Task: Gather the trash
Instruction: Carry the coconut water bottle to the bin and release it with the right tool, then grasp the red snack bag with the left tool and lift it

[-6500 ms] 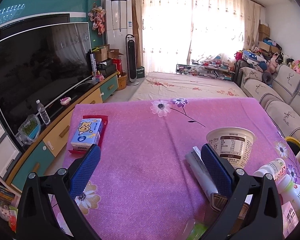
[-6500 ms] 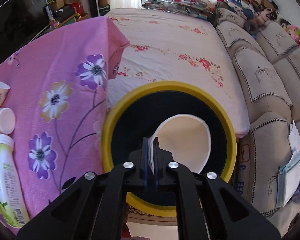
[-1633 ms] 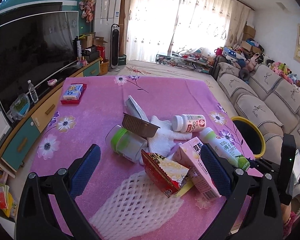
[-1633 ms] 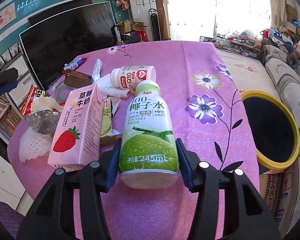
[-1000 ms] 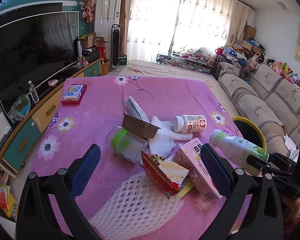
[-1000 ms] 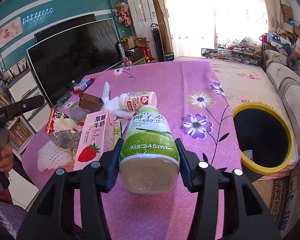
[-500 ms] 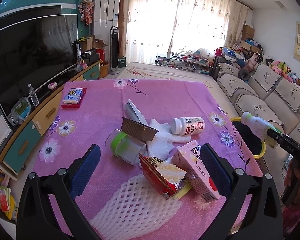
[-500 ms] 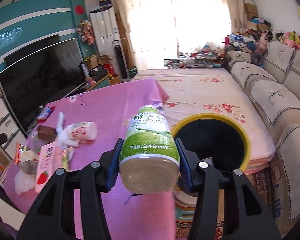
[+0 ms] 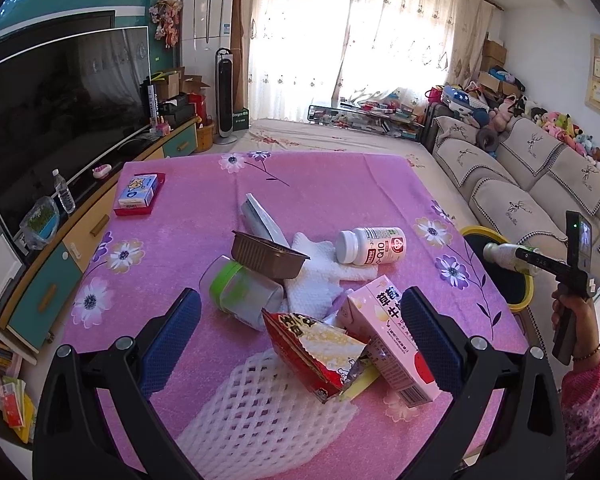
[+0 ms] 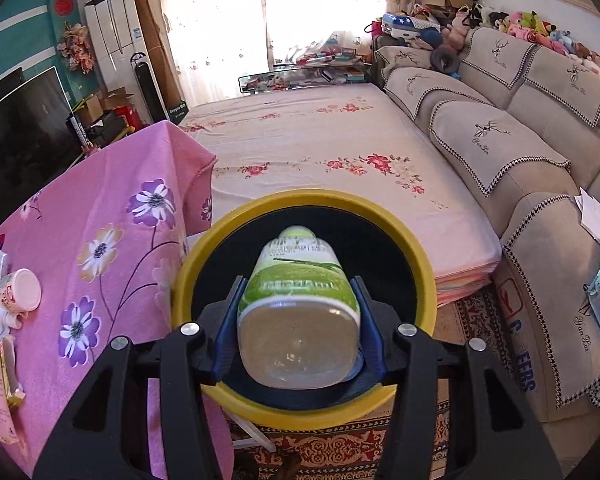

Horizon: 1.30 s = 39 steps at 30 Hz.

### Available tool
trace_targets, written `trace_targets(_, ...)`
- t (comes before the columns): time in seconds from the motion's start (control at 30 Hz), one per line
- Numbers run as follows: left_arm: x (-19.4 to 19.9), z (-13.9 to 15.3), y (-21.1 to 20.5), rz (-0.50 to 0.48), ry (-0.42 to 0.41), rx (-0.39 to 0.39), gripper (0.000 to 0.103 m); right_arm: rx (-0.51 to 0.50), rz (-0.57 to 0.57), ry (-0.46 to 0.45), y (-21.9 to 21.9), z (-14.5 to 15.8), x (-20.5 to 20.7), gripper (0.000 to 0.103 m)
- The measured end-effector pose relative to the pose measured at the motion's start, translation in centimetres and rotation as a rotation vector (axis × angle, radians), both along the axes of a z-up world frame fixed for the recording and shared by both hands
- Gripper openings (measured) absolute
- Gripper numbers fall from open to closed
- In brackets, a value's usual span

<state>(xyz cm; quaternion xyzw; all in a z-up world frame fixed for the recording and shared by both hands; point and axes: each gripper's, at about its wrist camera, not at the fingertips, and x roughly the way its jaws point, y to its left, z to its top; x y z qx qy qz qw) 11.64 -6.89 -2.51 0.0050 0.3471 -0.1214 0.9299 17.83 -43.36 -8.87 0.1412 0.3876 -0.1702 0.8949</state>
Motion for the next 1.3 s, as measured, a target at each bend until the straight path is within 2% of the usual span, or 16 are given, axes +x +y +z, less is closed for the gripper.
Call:
trace_targets(0.07, 0.1, -0.1, 0.0, 0.001, 0.005, 0.003, 0.098, 0.008, -0.01, -0.011, -0.1, -0.1, 0.3, 0.059)
trace_targets(0.13, 0.1, -0.2, 0.0, 0.003, 0.011, 0.002, 0.098, -0.002, -0.005, -0.031, 0.3, 0.4, 0.0, 0.063)
trace_targets(0.33, 0.0, -1.1, 0.0, -0.011, 0.025, 0.029, 0.098, -0.038, 0.036, -0.056, 2.9, 1.7, -1.3, 0.064)
trace_targets(0.63, 0.3, -3.7, -0.5, -0.026, 0.1, 0.049, 0.098, -0.011, 0.091, -0.077, 5.7, 2.1, -3.9, 0.066)
trace_targets(0.83, -0.1, -4.6, -1.4, -0.06, 0.116, 0.092, 0.088, 0.005, 0.103, -0.079, 6.1, 1.8, -4.6, 0.066)
trace_targets(0.93, -0.1, -5.1, -1.6, -0.069, 0.131, 0.094, 0.08, 0.013, 0.106, -0.079, 5.9, 1.8, -4.5, 0.066)
trace_targets(1.13, 0.4, -6.4, -1.9, -0.085, 0.178, 0.107, 0.055, 0.023, 0.118, -0.083, 6.0, 1.7, -4.5, 0.066)
trace_targets(1.2, 0.4, -6.7, -2.0, -0.094, 0.184, 0.116, 0.04, 0.026, 0.117, -0.084, 5.9, 1.6, -4.5, 0.066)
trace_targets(1.27, 0.4, -7.1, -1.8, -0.094, 0.199, 0.12, 0.031, 0.03, 0.117, -0.087, 5.8, 1.7, -4.5, 0.066)
trace_targets(1.3, 0.5, -7.3, -1.6, -0.095, 0.204, 0.115, 0.022, 0.031, 0.118, -0.089, 5.8, 1.7, -4.6, 0.066)
